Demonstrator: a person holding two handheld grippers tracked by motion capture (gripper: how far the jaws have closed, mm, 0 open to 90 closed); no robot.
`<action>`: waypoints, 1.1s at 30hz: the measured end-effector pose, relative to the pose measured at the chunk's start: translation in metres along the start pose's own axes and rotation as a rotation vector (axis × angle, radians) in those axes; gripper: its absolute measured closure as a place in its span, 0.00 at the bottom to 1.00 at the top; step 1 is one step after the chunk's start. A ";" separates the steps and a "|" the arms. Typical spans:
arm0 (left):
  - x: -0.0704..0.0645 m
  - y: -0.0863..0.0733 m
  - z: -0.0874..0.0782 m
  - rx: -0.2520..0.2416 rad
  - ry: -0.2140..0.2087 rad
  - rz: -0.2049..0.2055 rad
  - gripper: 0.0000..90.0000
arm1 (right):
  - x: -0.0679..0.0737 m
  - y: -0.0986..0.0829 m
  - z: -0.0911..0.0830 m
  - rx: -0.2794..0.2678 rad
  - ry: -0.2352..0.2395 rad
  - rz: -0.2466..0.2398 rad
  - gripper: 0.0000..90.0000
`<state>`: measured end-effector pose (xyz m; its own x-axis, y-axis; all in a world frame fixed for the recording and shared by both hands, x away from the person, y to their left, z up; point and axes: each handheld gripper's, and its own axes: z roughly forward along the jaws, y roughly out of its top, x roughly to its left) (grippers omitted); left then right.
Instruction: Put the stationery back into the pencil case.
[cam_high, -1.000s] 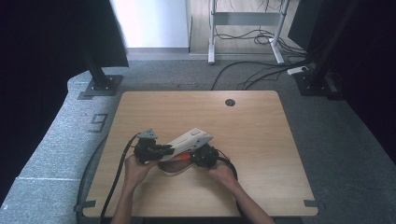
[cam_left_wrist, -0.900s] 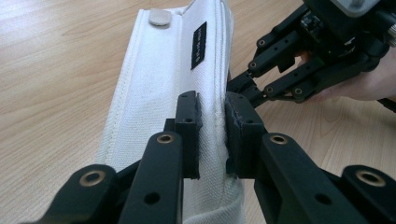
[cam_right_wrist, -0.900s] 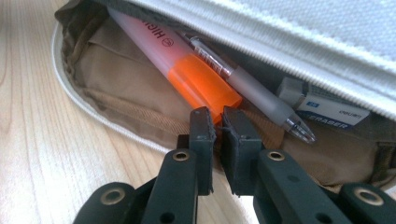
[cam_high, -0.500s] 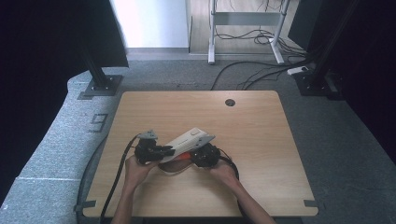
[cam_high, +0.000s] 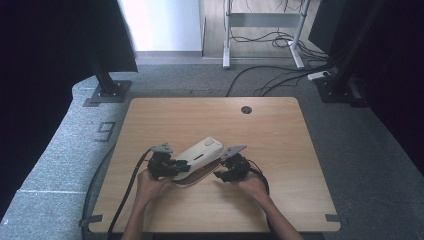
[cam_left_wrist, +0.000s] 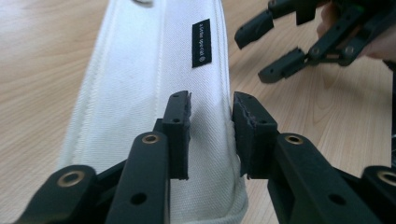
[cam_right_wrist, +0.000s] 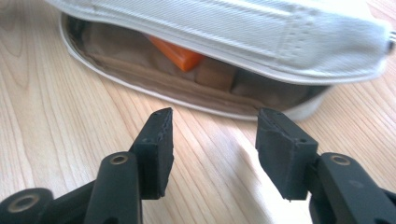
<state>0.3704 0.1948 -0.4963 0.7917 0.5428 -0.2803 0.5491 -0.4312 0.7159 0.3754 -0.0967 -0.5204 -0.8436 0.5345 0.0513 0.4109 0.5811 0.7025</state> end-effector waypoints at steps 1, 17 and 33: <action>-0.001 0.000 0.001 0.002 0.003 0.002 0.73 | -0.002 -0.002 -0.001 0.003 -0.001 0.002 0.50; -0.006 -0.008 0.012 0.001 -0.015 0.048 0.53 | -0.010 -0.015 -0.002 -0.008 0.015 0.038 0.39; -0.013 -0.009 -0.012 -0.046 -0.009 0.074 0.20 | -0.013 -0.018 -0.018 -0.030 0.007 0.034 0.20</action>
<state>0.3524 0.2001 -0.4912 0.8320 0.5044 -0.2307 0.4762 -0.4363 0.7634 0.3726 -0.1249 -0.5205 -0.8319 0.5492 0.0800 0.4284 0.5439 0.7216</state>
